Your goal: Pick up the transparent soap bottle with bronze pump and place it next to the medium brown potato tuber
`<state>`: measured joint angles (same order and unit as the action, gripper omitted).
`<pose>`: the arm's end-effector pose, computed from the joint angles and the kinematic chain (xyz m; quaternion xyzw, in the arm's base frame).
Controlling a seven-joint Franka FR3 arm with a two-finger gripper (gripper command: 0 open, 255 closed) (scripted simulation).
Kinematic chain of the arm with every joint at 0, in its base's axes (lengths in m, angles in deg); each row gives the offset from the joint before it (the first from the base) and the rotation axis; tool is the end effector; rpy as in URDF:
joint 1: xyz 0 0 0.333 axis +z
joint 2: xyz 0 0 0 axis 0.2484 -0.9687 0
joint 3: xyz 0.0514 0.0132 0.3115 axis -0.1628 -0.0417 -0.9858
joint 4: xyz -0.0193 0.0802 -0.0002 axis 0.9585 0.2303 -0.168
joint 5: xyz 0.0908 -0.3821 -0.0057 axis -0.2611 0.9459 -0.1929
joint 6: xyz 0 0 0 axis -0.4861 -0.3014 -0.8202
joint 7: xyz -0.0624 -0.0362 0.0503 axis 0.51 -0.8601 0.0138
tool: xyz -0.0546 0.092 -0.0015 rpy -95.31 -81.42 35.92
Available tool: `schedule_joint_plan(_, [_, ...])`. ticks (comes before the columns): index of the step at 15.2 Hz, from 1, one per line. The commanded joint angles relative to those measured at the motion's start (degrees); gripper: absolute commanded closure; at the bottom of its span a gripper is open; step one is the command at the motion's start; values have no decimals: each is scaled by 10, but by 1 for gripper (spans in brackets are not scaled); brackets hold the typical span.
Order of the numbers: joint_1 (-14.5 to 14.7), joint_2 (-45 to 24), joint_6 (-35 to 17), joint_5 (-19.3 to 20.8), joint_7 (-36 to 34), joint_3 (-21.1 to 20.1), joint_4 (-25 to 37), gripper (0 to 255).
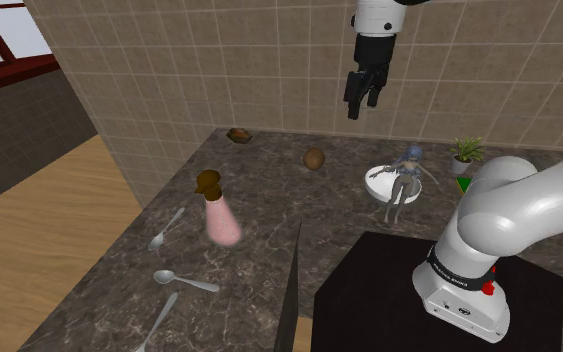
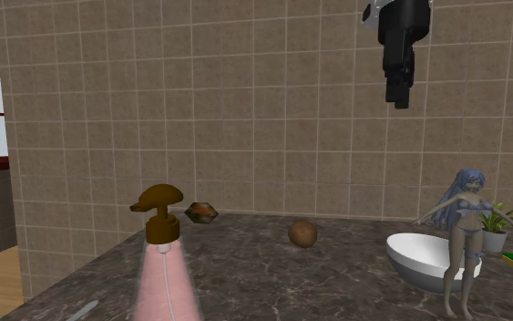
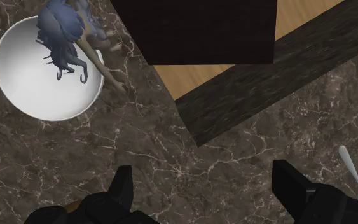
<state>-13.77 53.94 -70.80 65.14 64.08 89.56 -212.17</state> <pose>0.3091 0.0031 0.5989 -0.9999 -0.0066 -0.0007 0.0151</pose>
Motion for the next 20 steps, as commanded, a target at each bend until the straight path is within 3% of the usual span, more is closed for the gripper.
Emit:
schedule_joint_plan(1, [0,0,0,0,0,0,0,0])
schedule_joint_plan(11, [30,-180,-80,-53,-82,-72,85,0])
schedule_joint_plan(20, [52,-363,-118,-63,-153,-125,220,0])
